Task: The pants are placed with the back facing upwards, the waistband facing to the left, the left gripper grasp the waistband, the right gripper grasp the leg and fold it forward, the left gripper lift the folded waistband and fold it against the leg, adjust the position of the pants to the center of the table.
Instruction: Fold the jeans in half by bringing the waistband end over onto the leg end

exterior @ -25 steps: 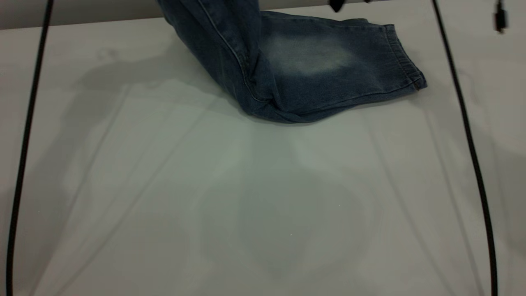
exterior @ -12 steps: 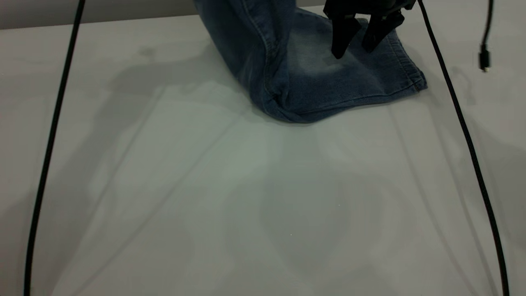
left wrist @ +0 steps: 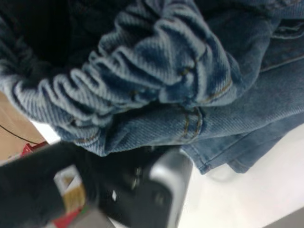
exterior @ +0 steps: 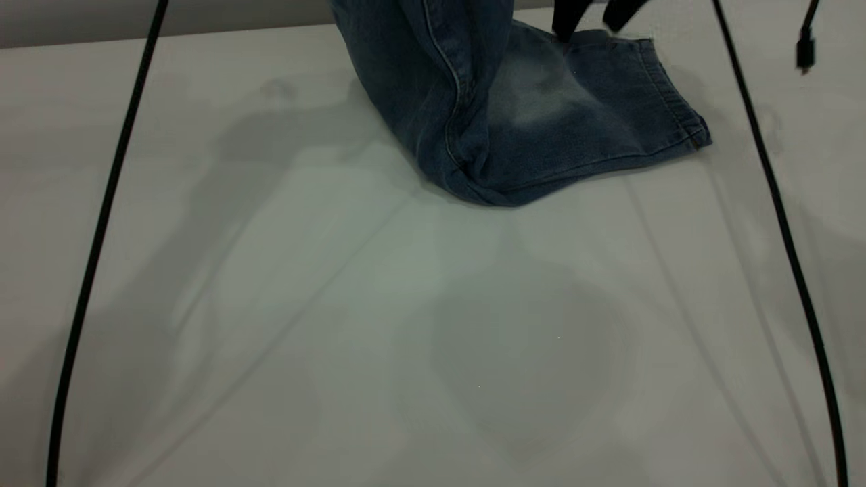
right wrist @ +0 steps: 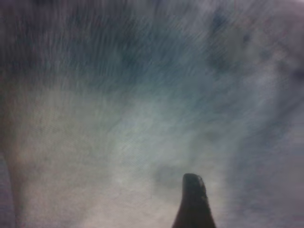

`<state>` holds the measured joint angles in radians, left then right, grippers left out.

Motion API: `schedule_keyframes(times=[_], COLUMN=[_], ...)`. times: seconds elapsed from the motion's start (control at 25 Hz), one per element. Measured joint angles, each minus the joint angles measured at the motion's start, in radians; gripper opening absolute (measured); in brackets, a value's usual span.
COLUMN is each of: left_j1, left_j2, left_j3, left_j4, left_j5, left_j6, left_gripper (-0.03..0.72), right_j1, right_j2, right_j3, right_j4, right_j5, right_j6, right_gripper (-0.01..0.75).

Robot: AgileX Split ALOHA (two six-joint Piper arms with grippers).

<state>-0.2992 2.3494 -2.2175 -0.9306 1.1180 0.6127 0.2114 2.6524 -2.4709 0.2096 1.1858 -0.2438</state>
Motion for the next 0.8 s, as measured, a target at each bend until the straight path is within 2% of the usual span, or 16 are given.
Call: schedule_keyframes(times=[0.16, 0.48, 0.64, 0.8], left_j1=[-0.011, -0.064, -0.098, -0.137], left_j2=[0.001, 0.051, 0.114, 0.171], left_j3=[0.0, 0.0, 0.0, 0.0], left_j4=[0.02, 0.041, 0.041, 0.027], left_j5=[-0.053, -0.177, -0.233, -0.314], left_j6=[0.0, 0.002, 0.011, 0.055], left_gripper=[0.08, 0.08, 0.08, 0.08], right_j1=[-0.043, -0.171, -0.211, -0.222], right_j2=[0.0, -0.002, -0.024, -0.024], right_j3=[-0.102, -0.287, -0.301, -0.301], right_j4=[-0.033, -0.031, -0.026, -0.026], right_j5=[0.041, 0.039, 0.037, 0.037], right_j6=[0.018, 0.082, 0.088, 0.087], right_gripper=[0.445, 0.444, 0.444, 0.444])
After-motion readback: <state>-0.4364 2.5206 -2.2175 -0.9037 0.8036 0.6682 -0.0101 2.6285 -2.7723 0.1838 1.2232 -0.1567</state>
